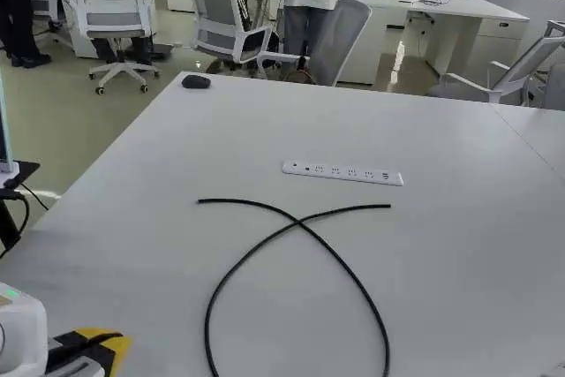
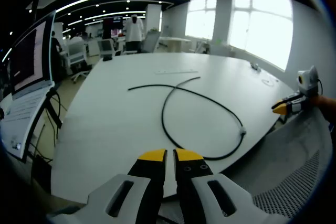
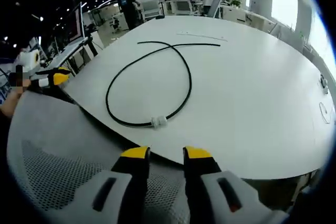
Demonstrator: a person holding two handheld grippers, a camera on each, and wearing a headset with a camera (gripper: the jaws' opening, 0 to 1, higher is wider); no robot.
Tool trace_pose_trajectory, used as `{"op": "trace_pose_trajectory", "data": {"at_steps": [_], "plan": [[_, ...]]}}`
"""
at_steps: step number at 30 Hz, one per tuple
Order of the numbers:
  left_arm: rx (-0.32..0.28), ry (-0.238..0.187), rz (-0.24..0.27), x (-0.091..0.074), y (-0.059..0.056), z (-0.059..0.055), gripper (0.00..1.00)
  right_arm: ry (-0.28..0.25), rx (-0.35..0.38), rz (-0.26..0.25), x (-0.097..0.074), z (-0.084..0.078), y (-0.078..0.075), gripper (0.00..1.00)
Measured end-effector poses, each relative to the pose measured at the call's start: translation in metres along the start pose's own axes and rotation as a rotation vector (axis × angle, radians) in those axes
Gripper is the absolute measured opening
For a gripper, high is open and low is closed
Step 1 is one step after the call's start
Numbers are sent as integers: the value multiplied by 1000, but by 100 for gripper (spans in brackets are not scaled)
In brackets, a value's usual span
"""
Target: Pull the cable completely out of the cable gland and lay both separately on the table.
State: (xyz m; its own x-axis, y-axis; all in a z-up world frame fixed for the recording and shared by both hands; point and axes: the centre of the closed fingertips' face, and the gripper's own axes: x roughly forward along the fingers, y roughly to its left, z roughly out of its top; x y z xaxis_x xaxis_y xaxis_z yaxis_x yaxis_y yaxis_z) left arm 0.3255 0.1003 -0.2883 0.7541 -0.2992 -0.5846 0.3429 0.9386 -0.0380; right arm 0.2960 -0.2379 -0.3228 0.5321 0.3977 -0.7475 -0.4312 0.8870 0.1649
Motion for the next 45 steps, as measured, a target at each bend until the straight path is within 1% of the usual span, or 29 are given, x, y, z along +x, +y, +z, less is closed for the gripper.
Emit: {"op": "trace_pose_trajectory", "data": {"at_steps": [2,4,5,6,7,9,11,13,16,19,21,23,25,26,28,29,31,33,35,38,42,45], "plan": [[-16,3,2,-1,1,-1,25,-13,-7,12,0,3,2,23],[-17,4,16,-2,3,-2,24,-22,-19,27,0,4,4,23],[-18,11,20,-2,3,-3,25,-22,-31,43,1,4,6,24],[-18,22,19,-3,2,-5,25,-11,-13,56,1,1,9,25],[-9,43,6,-3,-2,-9,25,-3,-12,68,2,-1,10,25],[1,50,6,-3,-4,-10,25,-3,-35,77,1,-1,12,23],[4,40,20,-4,-2,-8,25,-16,-33,79,1,1,13,23],[-10,26,31,-4,1,-6,26,-30,-41,86,1,5,14,24],[-10,17,34,-3,2,-4,26,-33,-51,97,1,6,16,22],[-9,29,14,-2,-2,-6,25,-23,-41,90,1,4,14,22],[-5,26,8,-1,-3,-6,25,-20,-43,90,2,3,14,23],[-11,24,-3,0,-4,-5,25,-17,-31,76,2,3,11,23],[-11,55,-10,1,-5,-10,25,14,-27,54,2,-2,8,25],[-9,58,-14,2,-6,-10,25,27,-32,56,3,-4,8,26],[-6,49,-30,2,-9,-8,25,26,-34,66,3,-4,10,25],[-5,44,-30,2,-8,-8,25,16,-27,58,3,-2,8,25],[-6,50,-27,2,-8,-9,25,22,-24,50,3,-2,7,25],[-5,47,-30,2,-8,-8,25,27,-27,60,3,-3,9,25],[-4,42,-31,2,-8,-7,25,15,-26,61,3,-2,9,25],[-3,53,-29,2,-7,-10,25,20,-23,55,3,-2,8,25],[-4,42,-30,2,-6,-8,25,6,-26,66,3,0,11,24],[-1,51,-27,2,-4,-10,25,7,-22,60,3,0,10,24]]}}
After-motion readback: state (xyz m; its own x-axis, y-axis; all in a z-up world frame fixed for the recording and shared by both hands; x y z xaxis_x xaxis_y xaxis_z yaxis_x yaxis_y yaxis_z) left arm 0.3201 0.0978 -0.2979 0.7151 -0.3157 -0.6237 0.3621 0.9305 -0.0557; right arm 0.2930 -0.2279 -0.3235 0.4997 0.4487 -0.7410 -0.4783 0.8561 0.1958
